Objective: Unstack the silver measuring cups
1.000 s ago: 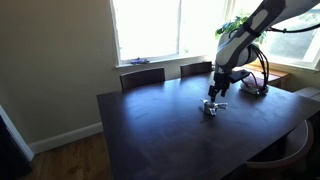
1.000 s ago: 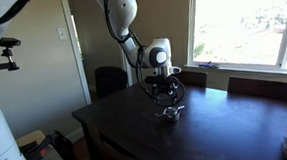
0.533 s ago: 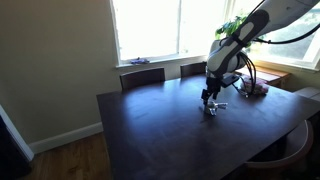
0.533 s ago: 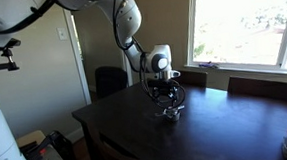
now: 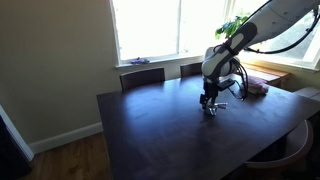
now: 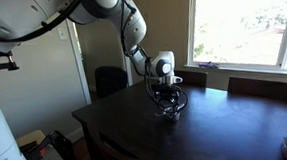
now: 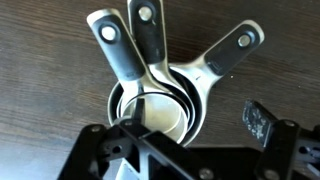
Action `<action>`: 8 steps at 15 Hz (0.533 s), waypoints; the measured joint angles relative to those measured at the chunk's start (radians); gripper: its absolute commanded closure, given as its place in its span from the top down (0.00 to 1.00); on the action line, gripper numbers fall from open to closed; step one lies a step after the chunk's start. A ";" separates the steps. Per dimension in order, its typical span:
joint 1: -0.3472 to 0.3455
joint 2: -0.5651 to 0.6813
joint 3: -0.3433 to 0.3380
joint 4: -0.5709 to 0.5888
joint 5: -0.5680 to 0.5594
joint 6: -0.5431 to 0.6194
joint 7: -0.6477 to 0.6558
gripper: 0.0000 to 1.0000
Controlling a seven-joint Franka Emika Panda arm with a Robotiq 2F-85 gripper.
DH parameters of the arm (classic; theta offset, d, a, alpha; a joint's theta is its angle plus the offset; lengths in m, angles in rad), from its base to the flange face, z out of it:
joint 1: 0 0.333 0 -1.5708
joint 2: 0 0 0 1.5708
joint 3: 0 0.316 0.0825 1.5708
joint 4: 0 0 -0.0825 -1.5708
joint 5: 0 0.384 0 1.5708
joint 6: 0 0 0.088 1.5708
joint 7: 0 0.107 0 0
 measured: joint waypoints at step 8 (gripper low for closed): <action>0.002 0.072 0.006 0.093 -0.008 -0.020 -0.054 1.00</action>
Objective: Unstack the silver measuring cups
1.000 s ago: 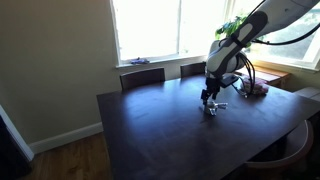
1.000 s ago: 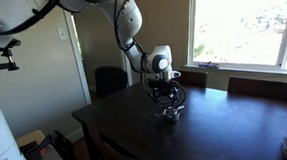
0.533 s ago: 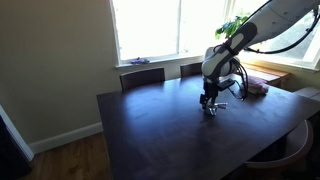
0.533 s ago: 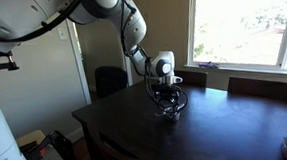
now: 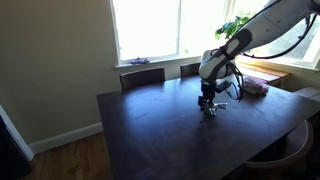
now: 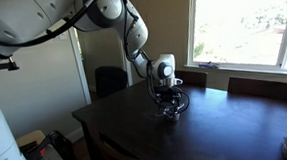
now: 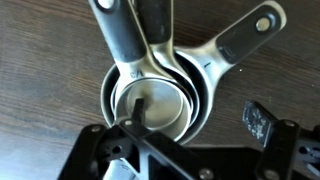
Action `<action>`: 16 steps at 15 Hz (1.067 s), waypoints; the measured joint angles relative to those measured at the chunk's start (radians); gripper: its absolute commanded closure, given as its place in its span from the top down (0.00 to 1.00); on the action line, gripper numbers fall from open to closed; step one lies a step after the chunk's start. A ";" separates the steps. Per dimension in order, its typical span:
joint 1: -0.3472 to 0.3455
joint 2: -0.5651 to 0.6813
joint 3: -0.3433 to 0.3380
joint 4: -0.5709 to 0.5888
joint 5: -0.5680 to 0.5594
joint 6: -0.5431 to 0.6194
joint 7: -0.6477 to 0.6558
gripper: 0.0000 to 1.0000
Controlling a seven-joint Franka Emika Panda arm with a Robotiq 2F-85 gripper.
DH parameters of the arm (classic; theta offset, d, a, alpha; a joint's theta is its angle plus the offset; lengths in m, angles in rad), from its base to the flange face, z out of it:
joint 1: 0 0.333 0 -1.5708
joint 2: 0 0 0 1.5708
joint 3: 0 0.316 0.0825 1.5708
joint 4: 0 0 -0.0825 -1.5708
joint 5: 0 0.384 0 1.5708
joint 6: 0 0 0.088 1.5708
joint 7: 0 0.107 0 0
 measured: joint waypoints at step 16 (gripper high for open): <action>-0.029 -0.054 0.001 -0.109 -0.013 -0.029 -0.118 1.00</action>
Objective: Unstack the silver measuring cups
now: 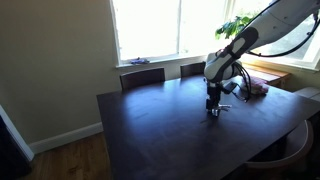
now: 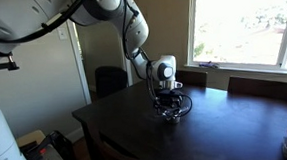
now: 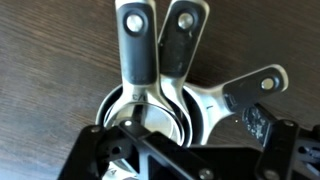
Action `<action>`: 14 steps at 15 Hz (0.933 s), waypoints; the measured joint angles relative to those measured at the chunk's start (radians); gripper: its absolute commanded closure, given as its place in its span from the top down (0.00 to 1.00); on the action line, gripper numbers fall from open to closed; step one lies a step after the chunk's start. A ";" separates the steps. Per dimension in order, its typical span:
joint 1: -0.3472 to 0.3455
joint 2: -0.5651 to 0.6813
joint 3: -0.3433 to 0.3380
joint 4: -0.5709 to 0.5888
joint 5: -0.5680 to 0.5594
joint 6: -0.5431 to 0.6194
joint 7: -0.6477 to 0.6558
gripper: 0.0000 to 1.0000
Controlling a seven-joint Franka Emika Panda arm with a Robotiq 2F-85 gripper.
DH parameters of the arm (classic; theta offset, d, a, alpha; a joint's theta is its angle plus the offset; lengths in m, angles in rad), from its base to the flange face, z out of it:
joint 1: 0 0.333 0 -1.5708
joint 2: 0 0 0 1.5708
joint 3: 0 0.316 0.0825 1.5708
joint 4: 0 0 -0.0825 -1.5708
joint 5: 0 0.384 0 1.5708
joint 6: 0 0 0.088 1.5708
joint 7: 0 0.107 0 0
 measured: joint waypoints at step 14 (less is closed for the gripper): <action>-0.006 -0.201 0.000 -0.351 -0.131 0.051 -0.071 1.00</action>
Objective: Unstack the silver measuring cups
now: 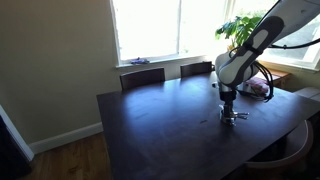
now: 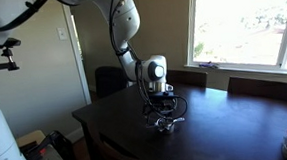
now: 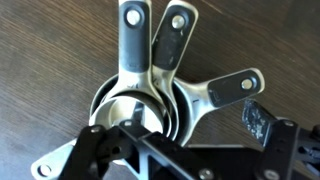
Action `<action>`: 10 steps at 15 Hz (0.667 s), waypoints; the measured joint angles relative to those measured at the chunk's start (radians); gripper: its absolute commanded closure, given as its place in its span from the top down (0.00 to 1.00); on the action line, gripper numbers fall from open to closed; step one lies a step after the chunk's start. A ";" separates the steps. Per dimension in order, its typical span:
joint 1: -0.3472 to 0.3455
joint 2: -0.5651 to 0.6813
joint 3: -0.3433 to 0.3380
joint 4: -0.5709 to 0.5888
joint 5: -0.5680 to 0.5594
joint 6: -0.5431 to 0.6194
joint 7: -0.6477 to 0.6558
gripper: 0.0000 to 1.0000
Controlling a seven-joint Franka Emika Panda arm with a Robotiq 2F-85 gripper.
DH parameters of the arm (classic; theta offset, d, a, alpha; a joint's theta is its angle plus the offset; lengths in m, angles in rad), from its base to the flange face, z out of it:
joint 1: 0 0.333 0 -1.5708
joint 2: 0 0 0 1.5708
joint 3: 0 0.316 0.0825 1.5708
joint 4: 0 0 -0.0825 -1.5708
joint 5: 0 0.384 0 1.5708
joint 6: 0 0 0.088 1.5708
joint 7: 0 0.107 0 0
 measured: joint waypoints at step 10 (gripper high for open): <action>-0.007 -0.122 0.006 -0.042 0.053 0.121 0.072 1.00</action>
